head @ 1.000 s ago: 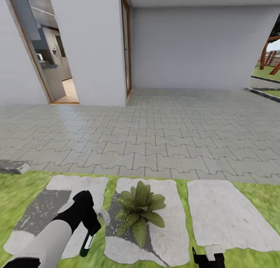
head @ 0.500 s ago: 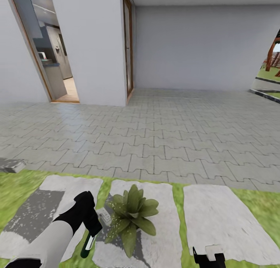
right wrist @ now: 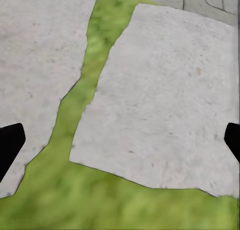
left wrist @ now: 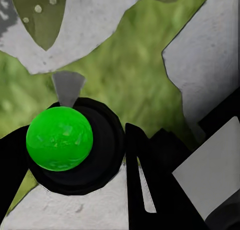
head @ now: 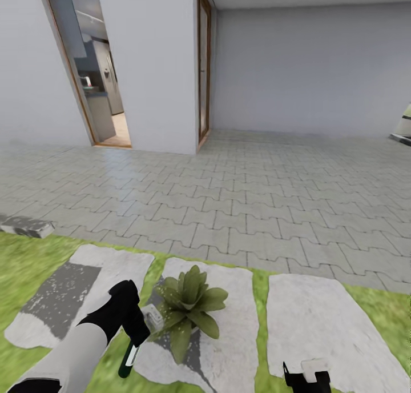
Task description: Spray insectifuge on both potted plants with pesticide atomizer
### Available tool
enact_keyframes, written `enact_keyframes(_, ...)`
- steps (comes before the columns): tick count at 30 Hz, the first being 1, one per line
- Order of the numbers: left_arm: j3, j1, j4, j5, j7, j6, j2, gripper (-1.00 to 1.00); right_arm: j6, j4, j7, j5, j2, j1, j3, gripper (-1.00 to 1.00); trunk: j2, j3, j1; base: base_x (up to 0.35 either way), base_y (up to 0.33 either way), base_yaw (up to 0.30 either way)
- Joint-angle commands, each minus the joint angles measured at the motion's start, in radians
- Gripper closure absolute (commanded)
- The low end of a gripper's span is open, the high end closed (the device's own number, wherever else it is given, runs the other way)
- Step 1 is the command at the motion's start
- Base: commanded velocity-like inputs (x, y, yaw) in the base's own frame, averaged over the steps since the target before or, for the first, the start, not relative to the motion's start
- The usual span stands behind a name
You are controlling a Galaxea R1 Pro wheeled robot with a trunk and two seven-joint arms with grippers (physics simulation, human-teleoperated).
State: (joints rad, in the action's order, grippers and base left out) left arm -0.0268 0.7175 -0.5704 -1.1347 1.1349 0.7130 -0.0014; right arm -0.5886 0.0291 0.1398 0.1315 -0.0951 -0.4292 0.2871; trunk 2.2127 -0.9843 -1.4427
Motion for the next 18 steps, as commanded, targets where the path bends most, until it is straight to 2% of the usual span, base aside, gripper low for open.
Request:
enact_keyframes(1,-0.002,0.000,-0.002,-0.007,0.007,0.008,0.000,1.00,-0.002,0.000,0.001,0.010,0.000,0.000,0.009,-1.00,0.000,-0.001,0.000,0.173,-0.242,0.002)
enact_keyframes(2,-0.002,0.000,-0.002,-0.012,0.008,0.008,0.000,1.00,-0.002,0.000,0.001,0.010,0.000,0.000,0.009,-1.00,0.000,-0.001,0.000,0.187,-0.232,0.001)
enact_keyframes(4,0.000,0.002,-0.002,-0.045,0.008,0.009,0.000,1.00,-0.002,0.000,0.001,0.010,0.000,0.000,0.009,-1.00,0.000,-0.001,0.000,0.193,-0.212,0.044)
enact_keyframes(8,0.001,0.001,-0.002,-0.085,0.009,0.010,0.000,1.00,-0.002,0.000,0.001,0.010,0.001,0.000,0.010,-1.00,0.000,-0.001,0.000,0.096,-0.091,0.201)
enact_keyframes(12,-0.001,0.000,-0.001,-0.092,0.009,0.011,0.000,1.00,-0.002,0.000,0.001,0.010,0.001,0.000,0.010,-1.00,0.000,-0.001,0.000,0.008,-0.007,0.272)
enact_keyframes(18,-0.002,0.000,0.000,-0.092,0.009,0.010,0.000,1.00,-0.002,0.000,0.001,0.010,0.001,0.000,0.009,-1.00,0.000,-0.001,0.000,0.015,-0.010,0.045)
